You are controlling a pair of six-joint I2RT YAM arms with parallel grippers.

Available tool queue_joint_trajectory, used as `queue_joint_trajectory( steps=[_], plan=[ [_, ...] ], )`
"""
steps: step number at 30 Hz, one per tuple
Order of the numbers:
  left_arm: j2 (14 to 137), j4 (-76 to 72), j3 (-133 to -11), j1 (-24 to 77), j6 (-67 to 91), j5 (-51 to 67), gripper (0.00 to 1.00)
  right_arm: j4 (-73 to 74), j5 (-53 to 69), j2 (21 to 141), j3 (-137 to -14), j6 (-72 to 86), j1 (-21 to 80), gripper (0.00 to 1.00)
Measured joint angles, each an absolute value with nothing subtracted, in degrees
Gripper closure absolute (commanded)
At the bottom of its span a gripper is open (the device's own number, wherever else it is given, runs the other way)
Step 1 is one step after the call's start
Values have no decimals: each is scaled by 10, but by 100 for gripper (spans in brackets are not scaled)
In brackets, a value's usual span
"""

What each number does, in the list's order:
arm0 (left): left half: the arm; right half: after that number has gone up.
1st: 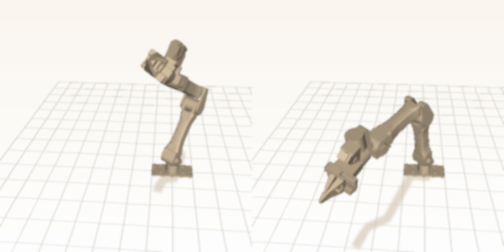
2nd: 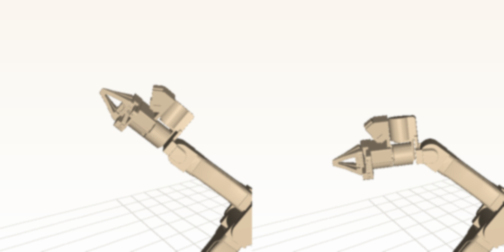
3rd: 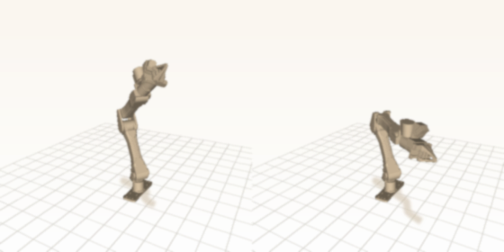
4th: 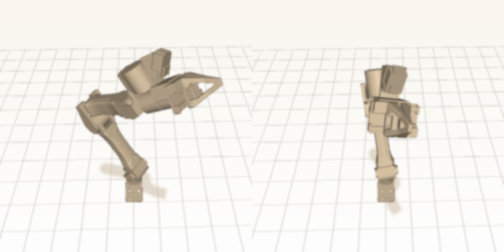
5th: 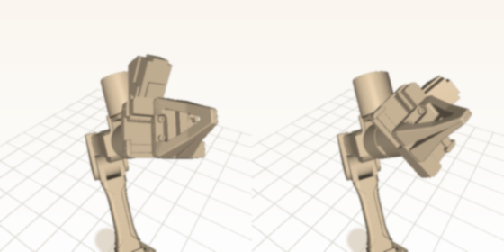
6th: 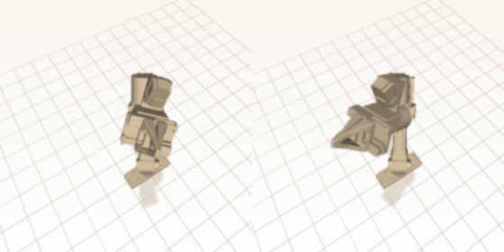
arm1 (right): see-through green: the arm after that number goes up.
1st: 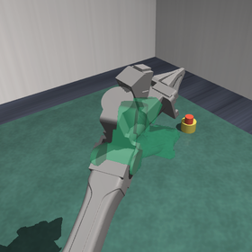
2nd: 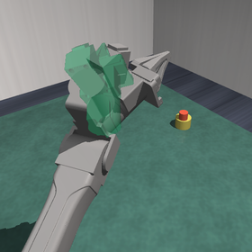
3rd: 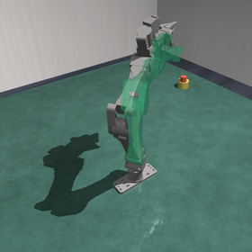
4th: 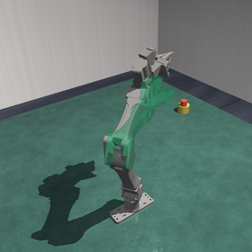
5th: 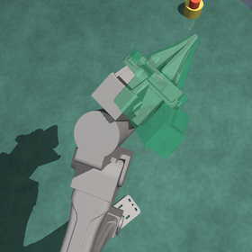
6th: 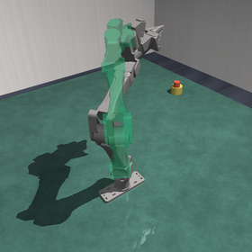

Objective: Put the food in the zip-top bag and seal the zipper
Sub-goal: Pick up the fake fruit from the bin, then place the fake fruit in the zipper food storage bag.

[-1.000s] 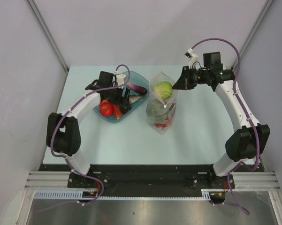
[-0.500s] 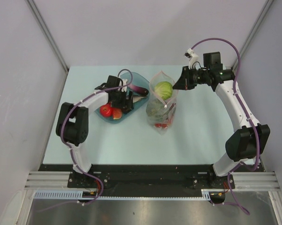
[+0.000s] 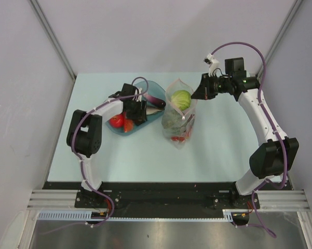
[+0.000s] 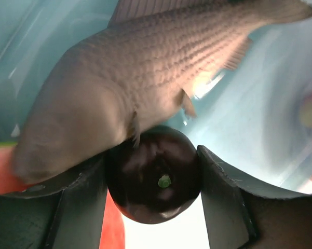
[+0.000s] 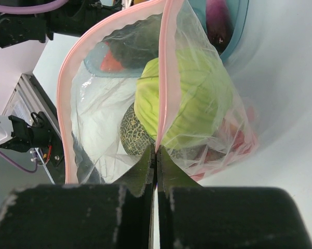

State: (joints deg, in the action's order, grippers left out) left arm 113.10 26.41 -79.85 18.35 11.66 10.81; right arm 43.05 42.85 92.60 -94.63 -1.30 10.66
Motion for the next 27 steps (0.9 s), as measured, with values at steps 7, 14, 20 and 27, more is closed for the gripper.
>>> queue_joint_trajectory(
  steps=[7,14,20,27],
  plan=[
    [1014,288,-801,184,94,152,52,435,429,926,-946,-27,109,100],
    [899,257,-917,224,70,254,48,439,429,926,-947,-35,125,100],
    [900,263,-983,318,31,297,44,439,430,927,-953,-35,133,100],
    [948,313,-993,385,-32,296,32,439,432,927,-955,-32,136,100]
  ],
)
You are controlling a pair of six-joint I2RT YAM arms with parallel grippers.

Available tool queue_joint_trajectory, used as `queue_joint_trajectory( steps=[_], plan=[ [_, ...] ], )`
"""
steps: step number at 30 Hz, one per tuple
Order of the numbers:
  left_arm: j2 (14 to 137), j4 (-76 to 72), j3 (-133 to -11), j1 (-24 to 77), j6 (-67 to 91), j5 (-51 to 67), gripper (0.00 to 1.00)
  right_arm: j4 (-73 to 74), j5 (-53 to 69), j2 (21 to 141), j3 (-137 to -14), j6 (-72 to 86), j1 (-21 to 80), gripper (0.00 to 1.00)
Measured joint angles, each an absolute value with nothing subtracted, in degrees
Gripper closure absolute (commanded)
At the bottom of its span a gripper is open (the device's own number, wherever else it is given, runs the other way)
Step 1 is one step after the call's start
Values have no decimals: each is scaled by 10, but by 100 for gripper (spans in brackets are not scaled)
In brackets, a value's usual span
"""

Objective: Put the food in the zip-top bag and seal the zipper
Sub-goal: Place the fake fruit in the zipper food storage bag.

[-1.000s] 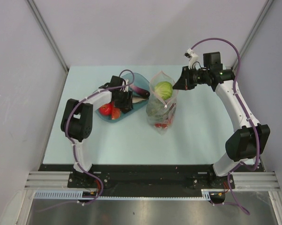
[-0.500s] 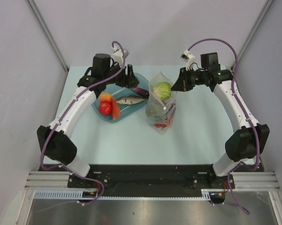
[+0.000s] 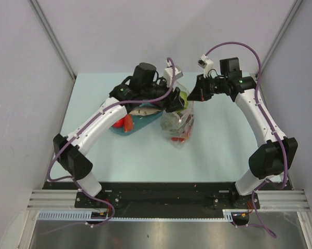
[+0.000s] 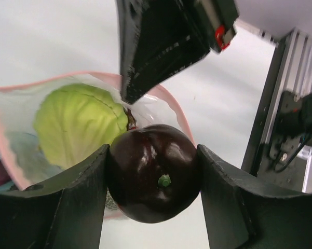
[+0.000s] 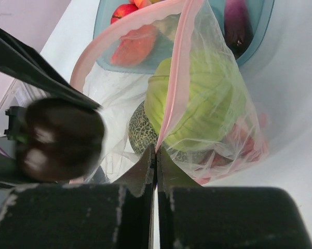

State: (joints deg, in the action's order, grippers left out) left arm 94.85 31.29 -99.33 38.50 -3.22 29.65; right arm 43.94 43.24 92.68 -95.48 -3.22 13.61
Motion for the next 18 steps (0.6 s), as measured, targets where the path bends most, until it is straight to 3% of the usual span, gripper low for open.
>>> queue_joint_trajectory(
  steps=[1,4,12,18],
  plan=[
    [957,321,-997,390,-39,294,28,439,434,927,-955,-32,136,100],
    [984,359,-1015,402,-67,283,1,439,438,927,-955,-32,138,100],
    [990,442,-1051,396,-175,314,0,443,444,927,-956,-37,142,100],
    [979,525,-1076,383,-329,369,8,448,447,927,-963,-53,147,100]
  ],
)
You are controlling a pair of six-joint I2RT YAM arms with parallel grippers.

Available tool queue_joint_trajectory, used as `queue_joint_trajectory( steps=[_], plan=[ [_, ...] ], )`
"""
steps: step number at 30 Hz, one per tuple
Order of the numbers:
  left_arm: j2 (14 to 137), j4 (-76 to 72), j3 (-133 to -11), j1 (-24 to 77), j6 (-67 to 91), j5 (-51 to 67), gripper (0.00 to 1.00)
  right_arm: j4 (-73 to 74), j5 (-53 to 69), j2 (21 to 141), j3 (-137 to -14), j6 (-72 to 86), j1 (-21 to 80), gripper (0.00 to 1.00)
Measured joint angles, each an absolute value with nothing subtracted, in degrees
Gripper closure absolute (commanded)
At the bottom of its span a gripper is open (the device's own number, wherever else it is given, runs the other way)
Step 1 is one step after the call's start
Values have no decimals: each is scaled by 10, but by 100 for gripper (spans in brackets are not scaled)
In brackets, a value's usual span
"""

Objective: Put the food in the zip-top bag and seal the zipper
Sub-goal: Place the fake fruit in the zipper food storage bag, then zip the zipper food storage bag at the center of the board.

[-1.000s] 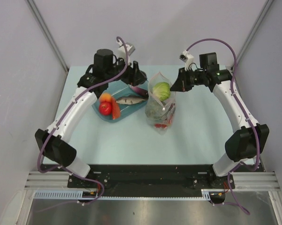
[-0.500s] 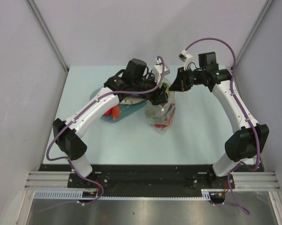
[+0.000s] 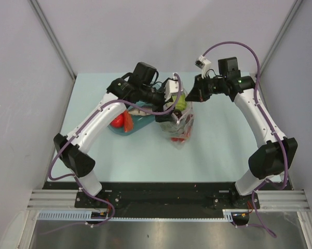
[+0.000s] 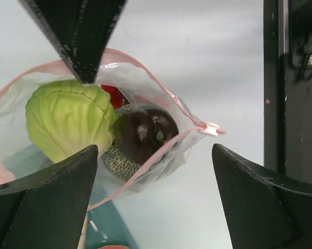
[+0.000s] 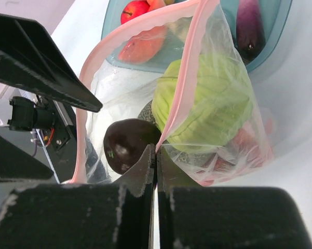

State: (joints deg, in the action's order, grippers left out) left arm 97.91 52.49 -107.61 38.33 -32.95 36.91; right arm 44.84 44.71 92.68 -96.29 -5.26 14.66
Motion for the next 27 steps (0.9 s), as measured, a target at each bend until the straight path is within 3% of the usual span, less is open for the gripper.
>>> queue_joint_trajectory(
  steps=[3,5,9,10,13,15,16,18,25,26,27],
  plan=[
    [975,555,-1078,383,-406,374,11,453,450,928,-967,-64,151,100],
    [975,569,-1078,383,-452,374,19,456,452,931,-973,-73,156,100],
    [975,583,-1075,383,-539,375,48,465,457,941,-989,-91,166,100],
    [975,587,-1073,383,-558,375,60,467,458,944,-994,-95,168,100],
    [975,618,-1072,385,-623,381,70,470,459,954,-1006,-106,173,100],
    [975,632,-1072,387,-646,394,81,472,460,961,-1014,-111,176,100],
    [975,641,-1072,390,-654,399,91,474,461,966,-1020,-112,178,100],
    [975,649,-1072,399,-665,412,100,475,463,975,-1032,-115,180,100],
    [974,630,-1072,432,-641,439,99,484,482,1010,-1075,-126,201,100],
    [974,624,-1072,434,-632,442,93,486,485,1015,-1083,-128,205,100],
    [974,619,-1072,435,-626,442,68,487,488,1018,-1088,-130,208,100]
  ],
)
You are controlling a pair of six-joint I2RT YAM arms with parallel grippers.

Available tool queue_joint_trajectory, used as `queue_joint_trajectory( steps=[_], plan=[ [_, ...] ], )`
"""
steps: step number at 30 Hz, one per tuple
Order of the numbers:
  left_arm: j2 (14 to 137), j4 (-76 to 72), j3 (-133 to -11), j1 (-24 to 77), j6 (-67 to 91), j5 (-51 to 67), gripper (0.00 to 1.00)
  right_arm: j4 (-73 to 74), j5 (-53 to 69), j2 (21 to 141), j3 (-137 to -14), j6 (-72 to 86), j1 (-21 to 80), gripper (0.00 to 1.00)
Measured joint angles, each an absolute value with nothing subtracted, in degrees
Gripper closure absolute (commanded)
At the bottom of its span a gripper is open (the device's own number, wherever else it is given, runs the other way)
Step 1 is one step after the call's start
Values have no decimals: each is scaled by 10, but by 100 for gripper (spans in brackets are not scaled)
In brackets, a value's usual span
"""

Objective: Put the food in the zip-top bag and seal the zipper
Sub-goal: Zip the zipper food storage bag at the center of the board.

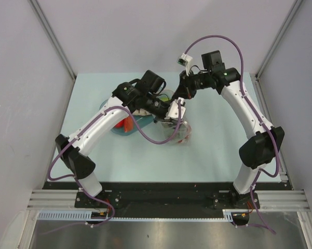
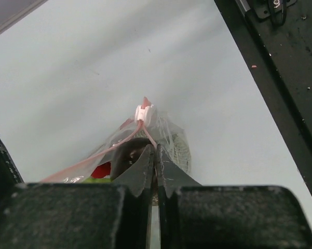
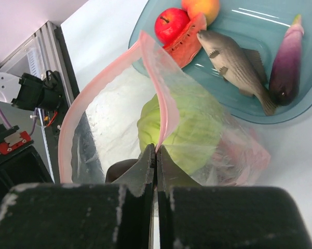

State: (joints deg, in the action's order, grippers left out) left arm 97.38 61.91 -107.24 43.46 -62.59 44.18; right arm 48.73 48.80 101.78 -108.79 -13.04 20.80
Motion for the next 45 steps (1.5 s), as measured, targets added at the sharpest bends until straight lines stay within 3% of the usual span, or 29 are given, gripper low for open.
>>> queue_joint_trajectory(
  steps=[3,5,8,10,11,13,14,17,18,19,21,22,25,29,35,40,45],
  plan=[
    [974,611,-1073,435,-608,432,38,492,493,1020,-1093,-140,209,100],
    [974,616,-1074,437,-604,413,36,495,496,1020,-1094,-147,209,100],
    [974,634,-1074,437,-606,380,43,496,498,1020,-1094,-156,209,100],
    [973,641,-1068,433,-610,365,53,496,501,1020,-1094,-162,209,100],
    [971,645,-1063,431,-612,359,66,497,502,1020,-1094,-164,209,100],
    [969,650,-1054,428,-617,349,80,497,505,1020,-1094,-166,209,100],
    [969,652,-1050,427,-621,346,93,496,506,1020,-1094,-166,209,100],
    [970,651,-1049,427,-612,350,100,496,512,1020,-1094,-166,210,98],
    [969,645,-1050,427,-603,356,100,496,515,1020,-1094,-165,212,91],
    [969,638,-1051,427,-596,362,100,494,516,1020,-1094,-165,213,68],
    [968,611,-1049,427,-568,373,100,494,520,1020,-1094,-154,216,43],
    [966,594,-1045,427,-553,377,100,491,523,1020,-1094,-154,216,23],
    [953,550,-1022,427,-520,384,100,486,526,1015,-1093,-137,211,6],
    [949,507,-1005,424,-471,393,100,456,517,950,-1024,-133,162,6],
    [950,463,-1002,414,-418,403,100,425,489,774,-874,-163,56,14],
    [962,460,-1016,407,-409,418,100,444,493,674,-807,-229,62,18],
    [967,471,-1022,404,-416,437,100,424,490,667,-749,-263,95,23]
  ],
)
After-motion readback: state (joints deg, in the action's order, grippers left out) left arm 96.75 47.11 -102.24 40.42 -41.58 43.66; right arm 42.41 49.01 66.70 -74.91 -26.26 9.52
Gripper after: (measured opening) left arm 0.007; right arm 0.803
